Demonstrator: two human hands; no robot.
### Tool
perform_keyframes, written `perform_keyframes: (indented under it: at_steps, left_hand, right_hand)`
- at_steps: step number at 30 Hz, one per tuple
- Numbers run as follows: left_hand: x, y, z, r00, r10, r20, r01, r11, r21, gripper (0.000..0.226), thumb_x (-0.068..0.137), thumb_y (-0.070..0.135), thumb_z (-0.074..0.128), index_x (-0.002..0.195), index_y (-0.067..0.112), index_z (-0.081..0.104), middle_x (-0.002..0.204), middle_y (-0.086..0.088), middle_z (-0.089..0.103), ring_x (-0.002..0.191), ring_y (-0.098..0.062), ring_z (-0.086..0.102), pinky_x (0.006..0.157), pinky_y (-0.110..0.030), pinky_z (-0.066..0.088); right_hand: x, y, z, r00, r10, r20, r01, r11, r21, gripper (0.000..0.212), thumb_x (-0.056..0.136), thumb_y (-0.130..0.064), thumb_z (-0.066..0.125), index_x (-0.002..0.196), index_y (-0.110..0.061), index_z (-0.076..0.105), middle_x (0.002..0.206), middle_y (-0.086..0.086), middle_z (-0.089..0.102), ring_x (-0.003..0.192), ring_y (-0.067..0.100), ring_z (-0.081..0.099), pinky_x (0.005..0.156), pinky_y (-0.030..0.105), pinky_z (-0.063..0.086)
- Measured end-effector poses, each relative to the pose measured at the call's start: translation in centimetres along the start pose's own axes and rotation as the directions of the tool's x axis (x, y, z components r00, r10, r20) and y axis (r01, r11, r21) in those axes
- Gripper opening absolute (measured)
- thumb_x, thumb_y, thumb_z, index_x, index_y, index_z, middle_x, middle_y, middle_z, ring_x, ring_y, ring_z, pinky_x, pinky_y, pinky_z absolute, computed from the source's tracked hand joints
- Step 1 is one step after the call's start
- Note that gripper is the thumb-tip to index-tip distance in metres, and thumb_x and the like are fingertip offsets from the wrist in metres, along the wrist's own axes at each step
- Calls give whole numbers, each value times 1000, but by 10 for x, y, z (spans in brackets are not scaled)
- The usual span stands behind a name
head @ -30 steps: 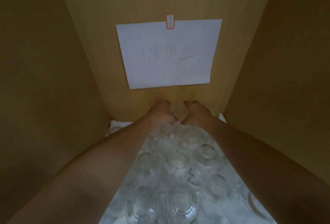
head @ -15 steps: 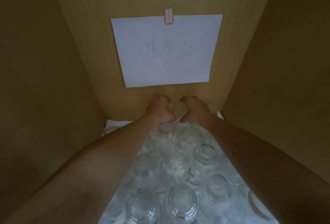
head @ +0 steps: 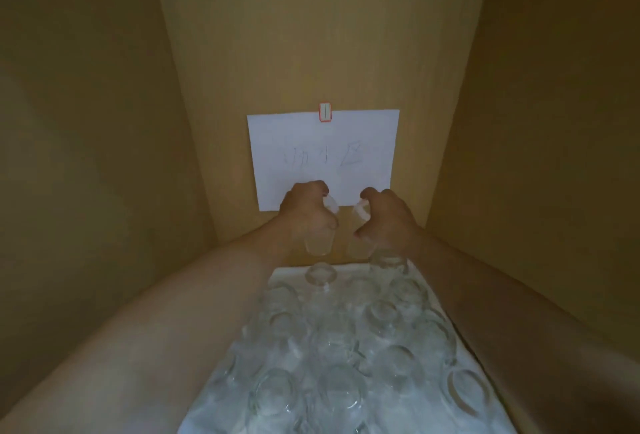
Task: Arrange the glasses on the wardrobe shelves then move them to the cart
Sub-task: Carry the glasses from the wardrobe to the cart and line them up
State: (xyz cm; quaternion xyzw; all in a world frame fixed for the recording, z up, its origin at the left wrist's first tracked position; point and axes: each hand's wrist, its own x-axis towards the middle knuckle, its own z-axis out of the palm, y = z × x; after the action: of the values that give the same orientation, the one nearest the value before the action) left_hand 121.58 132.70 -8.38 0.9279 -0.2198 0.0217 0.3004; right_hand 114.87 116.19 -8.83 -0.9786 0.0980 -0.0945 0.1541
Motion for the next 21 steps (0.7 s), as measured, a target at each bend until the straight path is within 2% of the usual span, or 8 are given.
perform_keyframes:
  at_steps: [3, 6, 9, 14, 18, 21]
  left_hand:
    - [-15, 20, -23, 998, 12, -65, -12, 1000, -10, 83, 57, 29, 93, 133, 21, 60, 126, -2, 63, 110, -25, 63, 82, -28, 54]
    - [-31, 36, -41, 993, 20, -120, -23, 999, -23, 82, 54, 34, 95, 129, 23, 62, 125, -3, 64, 110, -26, 62, 77, -27, 49]
    - [-46, 48, -59, 980, 33, -198, -42, 998, -45, 82, 54, 38, 96, 127, 23, 62, 126, -3, 64, 112, -27, 62, 76, -28, 44]
    - [-77, 65, -84, 931, 23, -363, -59, 994, -89, 82, 62, 40, 93, 131, 21, 54, 129, -5, 59, 112, -26, 58, 79, -29, 41]
    - [-102, 77, -92, 856, -51, -514, -70, 974, -213, 75, 64, 33, 92, 124, 23, 47, 121, -3, 49, 93, -21, 51, 61, -25, 38]
    - [-119, 85, -91, 815, -109, -569, -85, 949, -304, 82, 62, 28, 93, 126, 23, 43, 124, -1, 42, 93, -18, 50, 60, -17, 37]
  right_hand:
    - [-14, -5, -23, 999, -17, -52, 17, 1000, 0, 79, 70, -33, 89, 136, -18, 47, 120, 10, 50, 107, 31, 58, 84, 38, 55]
    - [-29, -9, -41, 992, -41, -122, 45, 998, 35, 79, 68, -33, 89, 133, -19, 45, 111, 7, 45, 101, 30, 56, 77, 36, 53]
    - [-42, -13, -55, 976, -36, -213, 50, 997, 64, 83, 67, -34, 90, 134, -22, 43, 111, 6, 43, 105, 32, 56, 73, 34, 49]
    - [-64, -18, -74, 918, -2, -396, 65, 987, 144, 91, 70, -38, 88, 146, -22, 41, 128, 13, 45, 114, 33, 52, 86, 38, 50]
    - [-83, -21, -81, 873, 45, -486, 99, 959, 265, 91, 70, -34, 88, 145, -16, 40, 135, 12, 37, 118, 33, 49, 93, 36, 48]
    - [-94, -24, -83, 856, 76, -511, 110, 939, 325, 86, 69, -31, 88, 139, -13, 41, 133, 11, 32, 114, 34, 49, 92, 35, 48]
